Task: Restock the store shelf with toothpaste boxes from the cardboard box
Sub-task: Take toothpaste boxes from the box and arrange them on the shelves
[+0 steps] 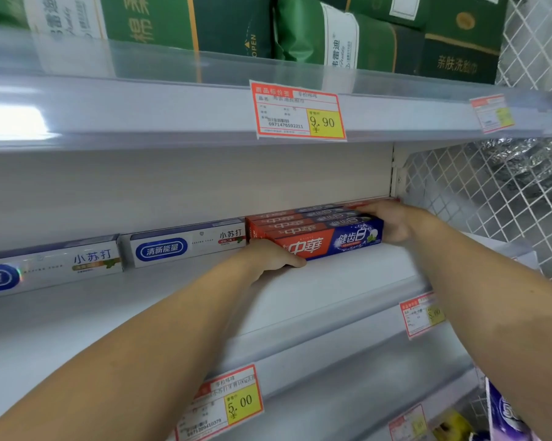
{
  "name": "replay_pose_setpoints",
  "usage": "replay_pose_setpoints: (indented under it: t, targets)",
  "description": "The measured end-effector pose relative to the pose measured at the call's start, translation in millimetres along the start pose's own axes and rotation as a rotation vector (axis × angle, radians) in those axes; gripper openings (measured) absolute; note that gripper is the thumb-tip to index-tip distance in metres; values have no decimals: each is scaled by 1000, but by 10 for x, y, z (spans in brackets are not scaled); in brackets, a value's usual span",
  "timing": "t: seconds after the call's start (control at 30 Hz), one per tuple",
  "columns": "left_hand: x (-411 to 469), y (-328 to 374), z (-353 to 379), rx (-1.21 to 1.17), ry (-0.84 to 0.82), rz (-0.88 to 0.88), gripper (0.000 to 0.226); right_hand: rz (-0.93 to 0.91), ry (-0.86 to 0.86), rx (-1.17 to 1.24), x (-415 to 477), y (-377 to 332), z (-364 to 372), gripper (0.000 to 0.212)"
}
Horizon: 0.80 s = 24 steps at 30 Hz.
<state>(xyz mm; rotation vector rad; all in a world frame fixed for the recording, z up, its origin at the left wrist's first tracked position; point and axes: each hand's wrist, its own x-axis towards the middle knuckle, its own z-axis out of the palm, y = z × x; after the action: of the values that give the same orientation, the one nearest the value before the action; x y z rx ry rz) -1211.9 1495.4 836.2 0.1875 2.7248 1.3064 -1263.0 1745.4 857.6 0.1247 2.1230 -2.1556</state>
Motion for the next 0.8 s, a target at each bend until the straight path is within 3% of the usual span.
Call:
replay_pose_setpoints:
  t: [0.2, 0.27, 0.33, 0.43, 0.53, 0.67, 0.73, 0.8]
  targets:
    - [-45, 17, 3, -33, -11, -11, 56, 12, 57, -15, -55, -28, 39, 44]
    - [-76, 37, -2, -41, -25, -13, 54, -39, 200, -131, -132, -50, 32, 44]
    - [-110, 57, -46, 10, -22, -22, 58, -109, 340, -408, -280, -48, -14, 46]
    - [-242, 111, -166, 231, 4, -59, 62, -203, 358, -736, -613, -24, -71, 45]
    - [-585, 300, -228, 564, 25, -47, 56, -411, 413, -832, -963, 23, -92, 33]
    - [-1113, 562, -157, 784, 156, 104, 55, -704, 586, -748, -1514, 216, 65, 43]
    - [-1383, 447, -3, 716, 328, 280, 43, -780, 593, -681, -1860, 418, 222, 53]
    - [-1731, 160, 273, 514, 492, 582, 27, -813, 569, -647, -2152, 718, 338, 56]
